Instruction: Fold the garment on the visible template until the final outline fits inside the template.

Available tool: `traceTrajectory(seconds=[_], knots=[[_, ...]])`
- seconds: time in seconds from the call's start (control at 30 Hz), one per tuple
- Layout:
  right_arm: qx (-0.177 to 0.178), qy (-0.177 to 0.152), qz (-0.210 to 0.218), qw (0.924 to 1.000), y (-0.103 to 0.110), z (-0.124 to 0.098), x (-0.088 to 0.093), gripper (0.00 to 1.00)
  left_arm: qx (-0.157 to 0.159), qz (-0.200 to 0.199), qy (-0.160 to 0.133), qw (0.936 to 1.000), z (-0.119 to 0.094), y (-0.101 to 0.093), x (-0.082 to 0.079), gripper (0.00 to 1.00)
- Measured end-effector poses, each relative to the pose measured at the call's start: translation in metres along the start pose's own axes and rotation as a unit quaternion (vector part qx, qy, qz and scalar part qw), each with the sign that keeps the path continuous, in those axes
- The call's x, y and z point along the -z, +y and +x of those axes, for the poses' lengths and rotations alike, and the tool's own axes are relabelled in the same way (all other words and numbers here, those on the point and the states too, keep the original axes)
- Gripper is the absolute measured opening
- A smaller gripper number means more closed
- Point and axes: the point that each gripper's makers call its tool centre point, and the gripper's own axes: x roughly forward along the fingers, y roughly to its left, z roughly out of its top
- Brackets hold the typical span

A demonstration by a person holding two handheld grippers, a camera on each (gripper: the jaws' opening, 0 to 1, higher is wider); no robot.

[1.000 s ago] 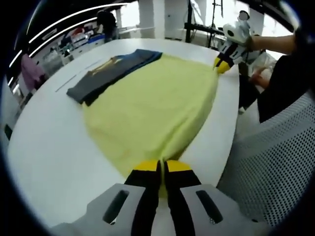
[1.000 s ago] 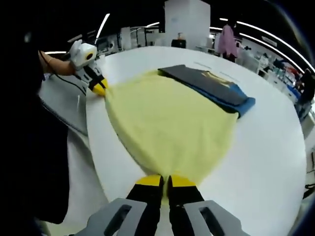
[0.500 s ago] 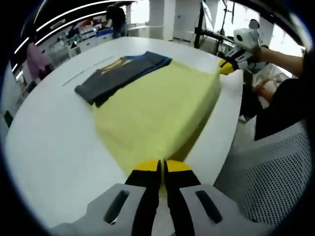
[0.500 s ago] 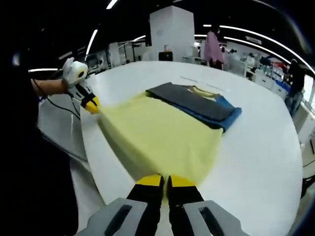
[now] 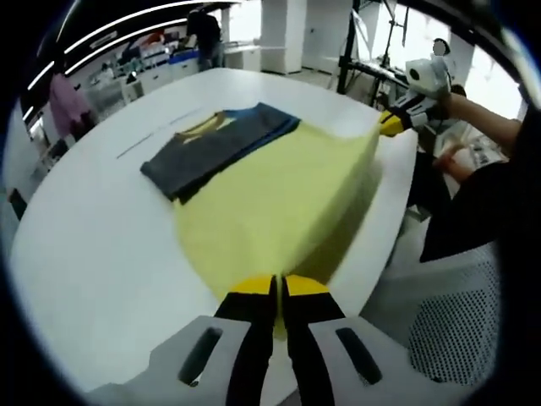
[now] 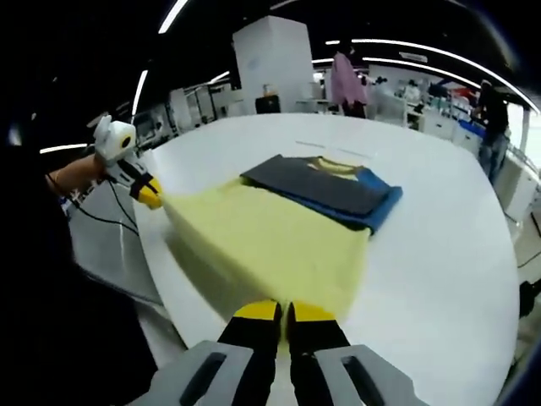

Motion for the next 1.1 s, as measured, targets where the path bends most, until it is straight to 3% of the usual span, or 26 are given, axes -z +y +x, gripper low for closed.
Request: traceTrajectory(seconds=[0.2, 0.57, 0.73, 1.1], knots=[[-0.003, -0.004, 0.011, 0.9999, 0.007, -0.006, -0.006, 0.0, 0.012, -0.011, 0.027, 0.9995, -0.009, -0.004, 0.004, 0.0], [-0.012, 0.032, 0.004, 0.9994, 0.021, -0.02, -0.008, 0.0, 0.024, -0.007, 0.032, 0.9992, -0.026, -0.012, -0.002, 0.0], [-0.01, 0.038, 0.007, 0.9992, 0.023, -0.024, -0.011, 0.0, 0.041, -0.007, 0.034, 0.9986, -0.031, -0.016, -0.006, 0.0], [-0.023, 0.058, 0.011, 0.998, 0.028, -0.034, -0.014, 0.0, 0.043, -0.017, 0.046, 0.9978, -0.043, -0.02, -0.01, 0.0]])
